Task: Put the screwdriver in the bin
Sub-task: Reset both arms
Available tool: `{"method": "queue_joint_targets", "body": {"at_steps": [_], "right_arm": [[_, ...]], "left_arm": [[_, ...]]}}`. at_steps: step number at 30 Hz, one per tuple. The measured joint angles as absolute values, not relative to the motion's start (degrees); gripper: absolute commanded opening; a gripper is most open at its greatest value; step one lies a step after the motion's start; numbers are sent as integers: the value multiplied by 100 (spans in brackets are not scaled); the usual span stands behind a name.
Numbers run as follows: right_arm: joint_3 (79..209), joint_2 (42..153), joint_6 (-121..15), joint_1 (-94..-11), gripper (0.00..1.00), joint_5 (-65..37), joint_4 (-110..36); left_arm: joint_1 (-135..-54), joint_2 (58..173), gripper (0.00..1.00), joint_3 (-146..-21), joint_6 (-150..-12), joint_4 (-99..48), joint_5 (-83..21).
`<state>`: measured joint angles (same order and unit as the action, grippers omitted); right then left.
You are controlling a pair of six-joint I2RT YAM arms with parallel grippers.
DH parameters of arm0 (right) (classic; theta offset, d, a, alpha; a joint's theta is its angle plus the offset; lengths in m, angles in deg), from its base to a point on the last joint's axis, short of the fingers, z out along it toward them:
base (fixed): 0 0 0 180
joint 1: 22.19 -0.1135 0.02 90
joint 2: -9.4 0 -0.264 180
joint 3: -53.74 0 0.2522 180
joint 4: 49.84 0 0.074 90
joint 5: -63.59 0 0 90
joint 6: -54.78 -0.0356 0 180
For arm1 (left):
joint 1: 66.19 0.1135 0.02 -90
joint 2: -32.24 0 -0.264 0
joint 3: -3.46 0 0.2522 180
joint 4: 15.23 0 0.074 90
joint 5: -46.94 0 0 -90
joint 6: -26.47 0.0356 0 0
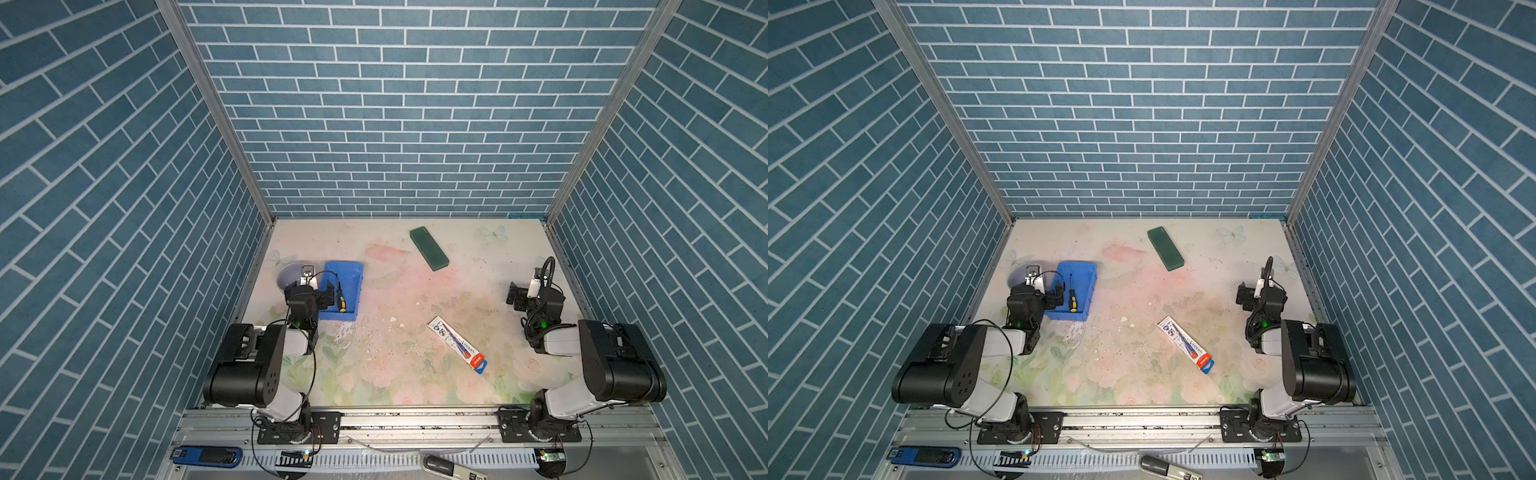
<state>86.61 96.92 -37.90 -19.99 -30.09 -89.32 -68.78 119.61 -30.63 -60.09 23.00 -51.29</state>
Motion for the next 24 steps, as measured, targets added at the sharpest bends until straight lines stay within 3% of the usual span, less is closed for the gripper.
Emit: {"method": "queue_joint_targets", "body": {"at_steps": [24], "right_arm": [[8670,9695,-3801,-1993,99,-3009,-8927]], "left_arm": [[-6878,11966,100,-3107,-5996,2195,-5029]]}}
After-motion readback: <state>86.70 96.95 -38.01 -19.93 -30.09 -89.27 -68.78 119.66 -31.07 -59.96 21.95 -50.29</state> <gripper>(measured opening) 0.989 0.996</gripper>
